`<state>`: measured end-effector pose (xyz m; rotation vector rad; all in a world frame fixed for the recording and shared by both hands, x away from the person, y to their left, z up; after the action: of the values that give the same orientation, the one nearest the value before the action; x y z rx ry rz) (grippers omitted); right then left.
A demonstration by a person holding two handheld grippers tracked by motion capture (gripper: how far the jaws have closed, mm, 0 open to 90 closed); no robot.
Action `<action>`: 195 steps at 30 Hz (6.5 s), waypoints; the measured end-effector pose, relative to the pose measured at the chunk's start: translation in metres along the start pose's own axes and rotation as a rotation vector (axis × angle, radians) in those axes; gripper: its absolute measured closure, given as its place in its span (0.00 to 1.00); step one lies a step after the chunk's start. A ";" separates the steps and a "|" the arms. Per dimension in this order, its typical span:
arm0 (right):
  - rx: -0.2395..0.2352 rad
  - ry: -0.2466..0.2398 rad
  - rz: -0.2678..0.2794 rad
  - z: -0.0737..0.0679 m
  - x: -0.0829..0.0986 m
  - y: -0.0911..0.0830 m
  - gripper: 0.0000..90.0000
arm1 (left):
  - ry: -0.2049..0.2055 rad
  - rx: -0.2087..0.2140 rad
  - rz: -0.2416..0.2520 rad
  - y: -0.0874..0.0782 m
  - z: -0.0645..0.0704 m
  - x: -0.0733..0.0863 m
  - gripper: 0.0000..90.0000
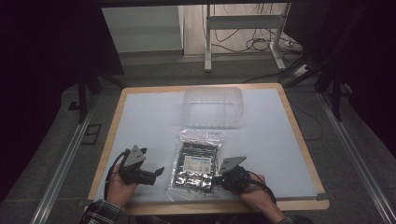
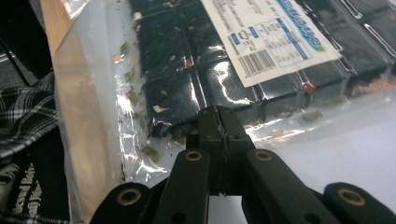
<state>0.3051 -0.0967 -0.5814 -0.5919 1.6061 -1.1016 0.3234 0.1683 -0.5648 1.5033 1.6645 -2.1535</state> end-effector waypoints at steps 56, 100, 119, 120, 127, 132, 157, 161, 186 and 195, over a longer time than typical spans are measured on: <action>-0.025 0.011 0.085 0.013 -0.068 0.018 0.82 | -0.027 -0.046 0.002 -0.005 -0.015 0.002 0.03; 0.119 0.175 0.152 0.125 -0.080 -0.009 0.42 | -0.004 -0.048 -0.020 -0.002 -0.013 0.003 0.03; 0.036 0.178 0.090 0.131 -0.065 0.023 0.47 | 0.004 -0.048 -0.025 -0.002 -0.011 0.003 0.03; 0.029 0.176 0.083 0.130 -0.065 0.024 0.49 | 0.004 -0.047 -0.025 -0.002 -0.011 0.003 0.03; 0.016 0.154 0.088 0.121 -0.068 0.025 0.65 | 0.004 -0.048 -0.025 -0.001 -0.011 0.003 0.03; -0.016 0.161 0.114 0.115 -0.071 0.022 0.74 | 0.005 -0.048 -0.026 -0.001 -0.011 0.003 0.03; -0.042 0.245 0.065 0.108 -0.072 0.020 0.99 | 0.009 -0.056 -0.011 -0.004 -0.010 0.002 0.03; -0.074 0.260 0.098 0.107 -0.076 0.007 0.99 | 0.009 -0.057 -0.004 -0.004 -0.011 0.001 0.03; -0.112 0.209 0.236 0.091 -0.116 -0.071 0.99 | 0.005 -0.039 0.002 -0.006 -0.009 0.000 0.03; -0.106 0.176 0.258 0.087 -0.132 -0.097 0.99 | 0.008 -0.039 0.011 -0.006 -0.008 -0.001 0.03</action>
<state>0.4143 -0.0636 -0.4352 -0.3501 1.8441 -0.9000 0.3255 0.1766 -0.5593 1.5090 1.6866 -2.1002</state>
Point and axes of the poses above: each handheld gripper's, and its own axes: y roughly forward along the jaws, x roughly out of its underside, z roughly to its right, the point moved 8 cm from there along y, roughly forward along the jaws, and after that the axes turned 12 degrees about -z, right-handed, at the moved point
